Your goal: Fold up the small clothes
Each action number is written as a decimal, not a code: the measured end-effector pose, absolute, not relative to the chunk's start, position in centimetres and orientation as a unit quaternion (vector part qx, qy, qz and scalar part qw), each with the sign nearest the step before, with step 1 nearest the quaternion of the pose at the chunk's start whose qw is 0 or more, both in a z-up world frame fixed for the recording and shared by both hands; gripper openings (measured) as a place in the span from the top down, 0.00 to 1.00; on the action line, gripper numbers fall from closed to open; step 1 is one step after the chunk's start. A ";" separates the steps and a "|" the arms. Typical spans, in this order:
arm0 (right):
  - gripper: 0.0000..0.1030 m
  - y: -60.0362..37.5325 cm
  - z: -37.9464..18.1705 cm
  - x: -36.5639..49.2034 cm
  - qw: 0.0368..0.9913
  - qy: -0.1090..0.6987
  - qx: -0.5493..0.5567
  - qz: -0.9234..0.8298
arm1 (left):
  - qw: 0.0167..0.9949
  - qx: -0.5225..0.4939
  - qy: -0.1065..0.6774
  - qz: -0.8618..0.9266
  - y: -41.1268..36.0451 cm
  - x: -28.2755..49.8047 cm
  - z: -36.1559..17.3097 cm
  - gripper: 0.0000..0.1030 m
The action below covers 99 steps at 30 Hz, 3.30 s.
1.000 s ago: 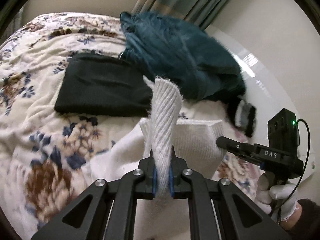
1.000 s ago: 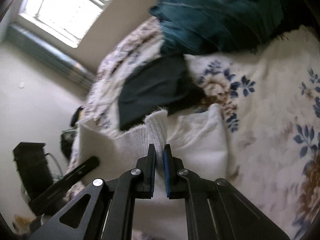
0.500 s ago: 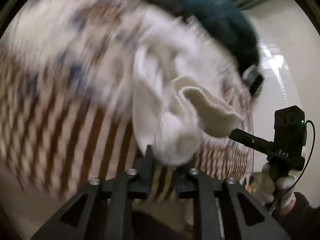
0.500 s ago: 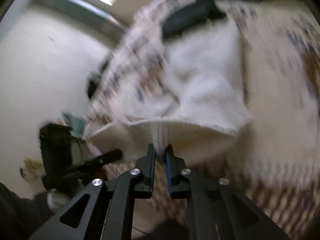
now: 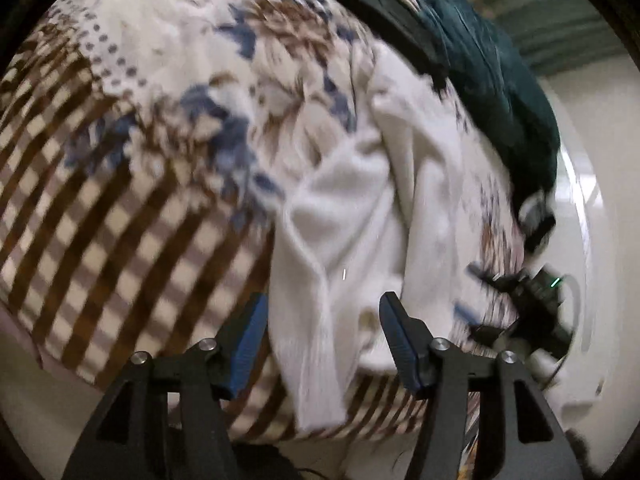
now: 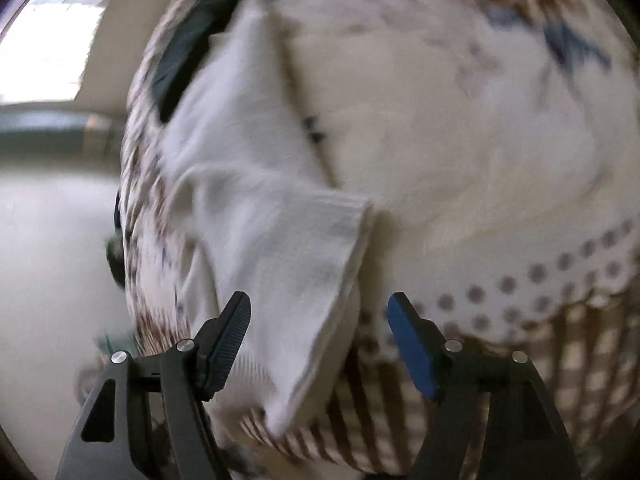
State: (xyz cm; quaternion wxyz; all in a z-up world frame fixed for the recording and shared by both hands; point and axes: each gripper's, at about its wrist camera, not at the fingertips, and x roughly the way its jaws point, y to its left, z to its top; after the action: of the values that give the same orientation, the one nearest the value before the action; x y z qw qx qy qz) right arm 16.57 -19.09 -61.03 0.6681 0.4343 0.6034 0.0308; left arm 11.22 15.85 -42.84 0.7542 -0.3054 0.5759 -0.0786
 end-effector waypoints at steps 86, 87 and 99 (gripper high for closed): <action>0.51 -30.2 -56.1 36.4 0.744 0.556 0.348 -0.128 | 0.794 -0.222 0.560 -0.080 7.7 39.7 -46.4 0.98; 0.51 -30.8 -56.1 36.3 0.743 0.554 0.350 -0.134 | 0.813 -0.207 0.539 -0.075 8.4 39.2 -44.6 0.98; 0.51 -30.1 -55.3 38.5 0.742 0.582 0.328 -0.054 | 0.822 -0.147 0.502 0.223 36.1 38.6 -40.6 0.97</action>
State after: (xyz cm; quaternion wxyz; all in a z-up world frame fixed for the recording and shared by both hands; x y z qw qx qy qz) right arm 38.54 -30.06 -55.27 0.7417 0.3284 0.5824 -0.0539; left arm 38.59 36.08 -40.64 0.8225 -0.1466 0.5024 0.2227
